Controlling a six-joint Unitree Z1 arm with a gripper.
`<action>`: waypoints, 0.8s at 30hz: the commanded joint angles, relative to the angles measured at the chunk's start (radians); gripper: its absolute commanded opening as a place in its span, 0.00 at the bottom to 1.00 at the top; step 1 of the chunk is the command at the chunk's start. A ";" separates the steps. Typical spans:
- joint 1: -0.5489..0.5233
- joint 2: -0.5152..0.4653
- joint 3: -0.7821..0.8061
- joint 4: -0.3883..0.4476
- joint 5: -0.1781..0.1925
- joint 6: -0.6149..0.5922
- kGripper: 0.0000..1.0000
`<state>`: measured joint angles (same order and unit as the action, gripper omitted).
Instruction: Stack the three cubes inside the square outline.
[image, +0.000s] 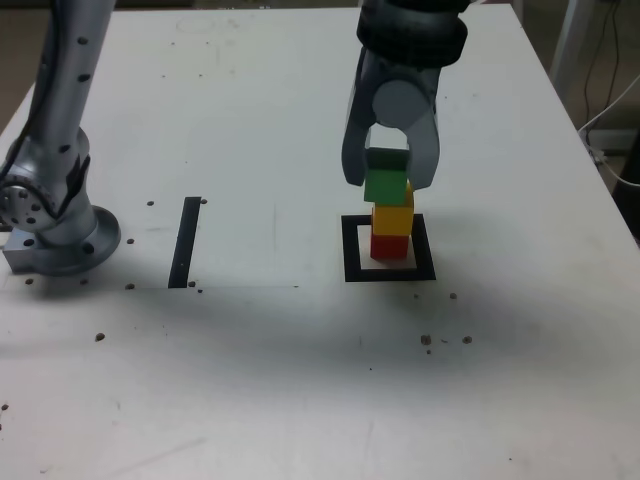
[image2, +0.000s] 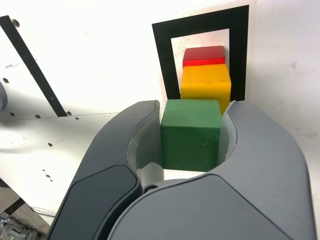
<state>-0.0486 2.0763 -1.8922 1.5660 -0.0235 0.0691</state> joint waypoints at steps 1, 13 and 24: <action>0.006 0.011 -0.008 0.015 0.002 0.004 0.20; 0.020 0.030 -0.015 0.008 0.002 0.013 0.48; 0.021 0.033 -0.008 0.002 -0.002 0.021 1.00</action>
<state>-0.0307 2.1071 -1.9026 1.5563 -0.0247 0.0882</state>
